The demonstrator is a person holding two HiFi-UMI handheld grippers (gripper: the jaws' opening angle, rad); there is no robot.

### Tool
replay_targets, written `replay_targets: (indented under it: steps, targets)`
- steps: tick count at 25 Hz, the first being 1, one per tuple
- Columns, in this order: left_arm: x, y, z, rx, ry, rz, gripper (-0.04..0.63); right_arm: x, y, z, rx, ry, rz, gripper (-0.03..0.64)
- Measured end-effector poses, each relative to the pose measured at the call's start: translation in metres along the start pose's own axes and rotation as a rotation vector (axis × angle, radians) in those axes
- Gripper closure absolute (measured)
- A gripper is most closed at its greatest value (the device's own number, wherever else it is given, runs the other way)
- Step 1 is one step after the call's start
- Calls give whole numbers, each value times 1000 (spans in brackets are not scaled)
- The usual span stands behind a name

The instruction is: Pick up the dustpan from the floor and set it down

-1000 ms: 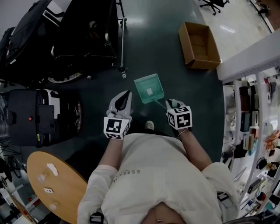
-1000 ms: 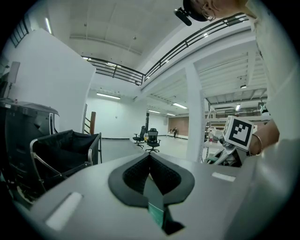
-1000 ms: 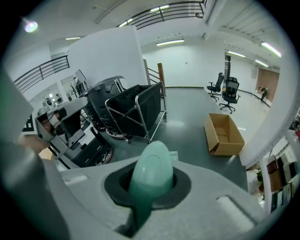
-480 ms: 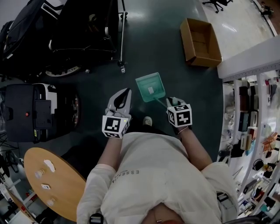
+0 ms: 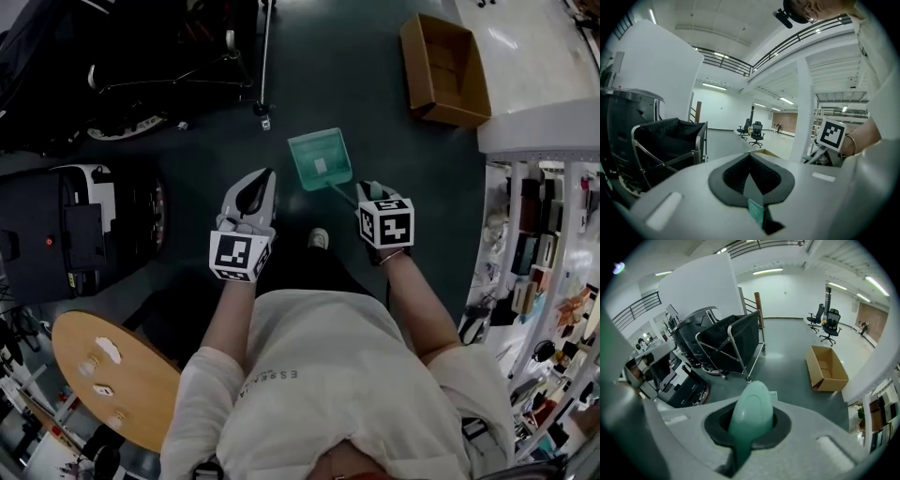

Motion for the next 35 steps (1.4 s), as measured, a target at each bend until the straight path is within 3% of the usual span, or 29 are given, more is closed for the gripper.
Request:
replay_targets:
  steps: [10, 20, 25, 35]
  targets:
    - [-35, 33, 71, 45, -83, 45, 583, 30, 108, 8, -35, 67, 70, 624]
    - [-71, 57, 121, 18, -119, 91, 583, 35, 202, 25, -64, 121, 141, 623]
    - [-83, 56, 134, 4, -118, 108, 583, 35, 225, 26, -70, 168, 153, 622]
    - [-90, 56, 145, 12, -132, 135, 583, 27, 239, 33, -53, 138, 178, 606]
Point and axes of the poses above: the fingertips, and each gripper's own axes: y forward along the fingers, z to its left, x out of its top, the point moved 8 cm from there along -y, backward along the fingers, and after that the axes turned 6 degrees about z, right-handed, at the moved point
